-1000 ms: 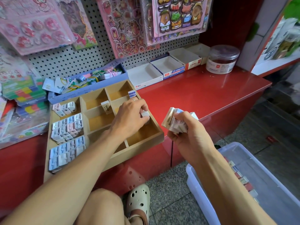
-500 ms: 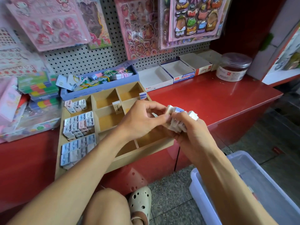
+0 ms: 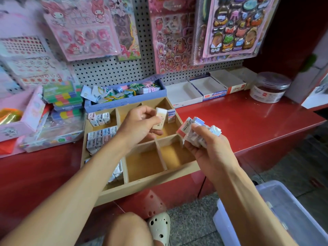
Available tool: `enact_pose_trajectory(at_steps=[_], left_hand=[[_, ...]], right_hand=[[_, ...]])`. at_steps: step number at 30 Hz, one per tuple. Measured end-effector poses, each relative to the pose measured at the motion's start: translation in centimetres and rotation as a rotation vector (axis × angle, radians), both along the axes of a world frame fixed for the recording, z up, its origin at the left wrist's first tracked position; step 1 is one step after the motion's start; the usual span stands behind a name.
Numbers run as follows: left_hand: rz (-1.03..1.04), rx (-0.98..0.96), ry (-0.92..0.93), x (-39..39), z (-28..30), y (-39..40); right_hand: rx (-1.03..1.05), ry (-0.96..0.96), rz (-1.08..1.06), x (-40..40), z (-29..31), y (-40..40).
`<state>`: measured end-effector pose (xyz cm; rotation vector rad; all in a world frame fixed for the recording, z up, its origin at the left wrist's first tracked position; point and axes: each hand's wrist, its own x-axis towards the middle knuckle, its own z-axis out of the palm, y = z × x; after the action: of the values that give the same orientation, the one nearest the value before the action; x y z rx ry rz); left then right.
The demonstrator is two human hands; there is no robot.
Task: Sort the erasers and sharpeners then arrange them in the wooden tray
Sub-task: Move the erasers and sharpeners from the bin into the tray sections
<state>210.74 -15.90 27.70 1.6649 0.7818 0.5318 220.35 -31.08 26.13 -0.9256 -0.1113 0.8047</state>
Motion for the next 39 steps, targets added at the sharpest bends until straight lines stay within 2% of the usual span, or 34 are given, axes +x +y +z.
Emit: enact_pose_trajectory(at_steps=[4, 8, 12, 17, 21, 25, 31, 35, 37, 39], left_hand=[[0.123, 0.288, 0.144, -1.0, -2.2, 2.8], [0.106, 0.583, 0.306, -1.4, -3.4, 4.5], [0.108, 0.697, 0.358, -0.8, -4.2, 5.6], [0.099, 0.756, 0.295, -0.7, -5.0, 6.0], [0.121, 0.835, 0.327, -0.8, -5.5, 6.4], [0.132, 0.830, 0.315, -0.2, -5.3, 6.3], [0.161, 0.708, 0.303, -0.2, -5.2, 6.3], [0.186, 0.643, 0.223, -0.7, -3.8, 5.2], [0.150, 0.553, 0.144, -0.9, -2.9, 3.8], [0.008, 0.368, 0.079, -1.1, -1.9, 2.1]], right_hand=[[-0.006, -0.015, 0.020, -0.2, 0.1, 0.4], [-0.017, -0.021, 0.036, -0.4, 0.0, 0.5], [-0.028, -0.020, 0.042, -0.5, -0.2, 0.5], [-0.033, -0.017, 0.051, -0.7, -0.2, 0.7], [-0.036, -0.008, 0.060, -0.8, -0.4, 0.8], [-0.051, -0.017, 0.070, -0.8, -0.9, 1.0], [-0.064, -0.020, 0.081, -1.0, -1.5, 1.3], [-0.066, -0.034, 0.091, -1.3, -1.5, 1.3], [-0.065, -0.038, 0.099, -1.6, -1.5, 1.3], [-0.069, -0.045, 0.109, -1.9, -1.5, 1.3]])
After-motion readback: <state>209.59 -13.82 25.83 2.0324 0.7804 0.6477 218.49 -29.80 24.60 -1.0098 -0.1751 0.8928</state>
